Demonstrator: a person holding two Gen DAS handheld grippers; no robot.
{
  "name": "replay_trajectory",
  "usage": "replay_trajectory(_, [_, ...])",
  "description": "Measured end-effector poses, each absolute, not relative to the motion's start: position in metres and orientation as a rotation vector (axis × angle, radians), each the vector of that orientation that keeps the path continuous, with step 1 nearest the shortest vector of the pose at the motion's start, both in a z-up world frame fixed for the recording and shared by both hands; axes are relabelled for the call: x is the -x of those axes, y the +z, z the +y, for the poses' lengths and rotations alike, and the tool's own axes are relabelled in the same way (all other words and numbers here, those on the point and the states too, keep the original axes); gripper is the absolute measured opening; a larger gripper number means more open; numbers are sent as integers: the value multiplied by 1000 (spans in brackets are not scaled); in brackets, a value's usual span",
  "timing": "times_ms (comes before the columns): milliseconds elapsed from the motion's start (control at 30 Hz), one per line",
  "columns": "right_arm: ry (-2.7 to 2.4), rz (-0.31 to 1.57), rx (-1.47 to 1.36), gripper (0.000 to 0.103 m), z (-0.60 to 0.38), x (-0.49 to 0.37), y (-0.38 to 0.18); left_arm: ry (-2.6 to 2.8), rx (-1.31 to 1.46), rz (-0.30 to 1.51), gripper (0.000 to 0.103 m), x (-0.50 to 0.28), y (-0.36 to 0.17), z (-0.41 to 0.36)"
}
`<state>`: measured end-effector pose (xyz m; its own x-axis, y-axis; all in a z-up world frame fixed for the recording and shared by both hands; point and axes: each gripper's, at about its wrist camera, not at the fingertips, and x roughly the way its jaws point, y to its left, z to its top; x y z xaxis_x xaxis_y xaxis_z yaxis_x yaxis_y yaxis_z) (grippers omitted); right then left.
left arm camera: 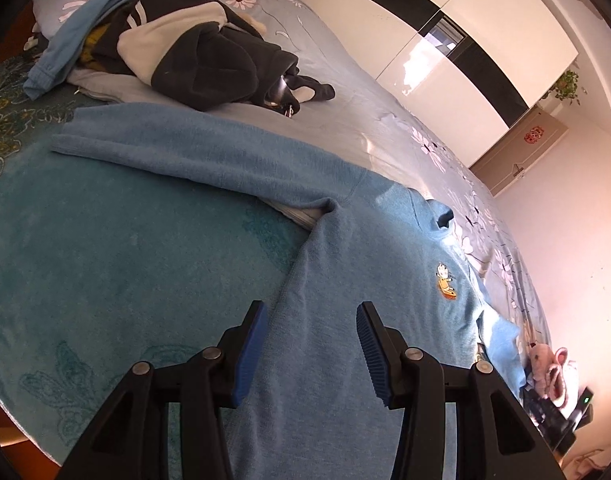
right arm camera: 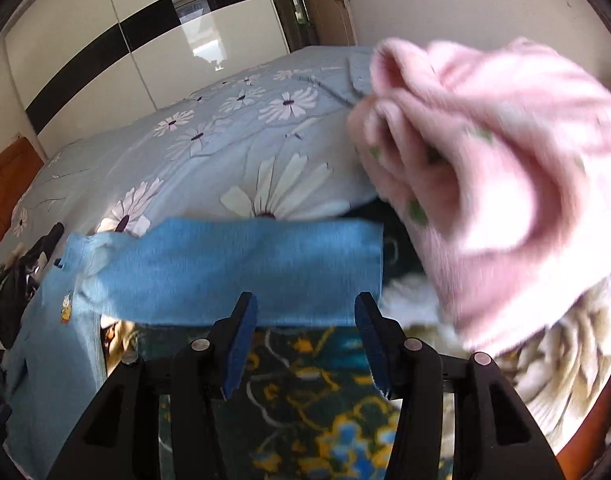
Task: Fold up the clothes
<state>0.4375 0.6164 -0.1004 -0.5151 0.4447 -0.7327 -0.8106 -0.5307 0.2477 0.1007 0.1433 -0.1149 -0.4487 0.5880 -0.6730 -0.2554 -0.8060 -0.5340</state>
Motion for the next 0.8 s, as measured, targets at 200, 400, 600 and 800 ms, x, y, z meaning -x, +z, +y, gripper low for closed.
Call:
replay_trajectory(200, [2035,895,768,52,619,-438,-129,2223,1274,-481,50,-102,-120,144])
replay_trajectory(400, [2016,923,658,55,630,-420,-133,2246,1284,-497,50,-102,-123,127])
replay_trajectory(600, [1996,985,578,41,635,-416,-129,2251,1280,-534,50,-101,-124,115])
replay_trajectory(800, [2010,961,547,3,630,-421,-112,2243,1273,-571,50,-102,-124,101])
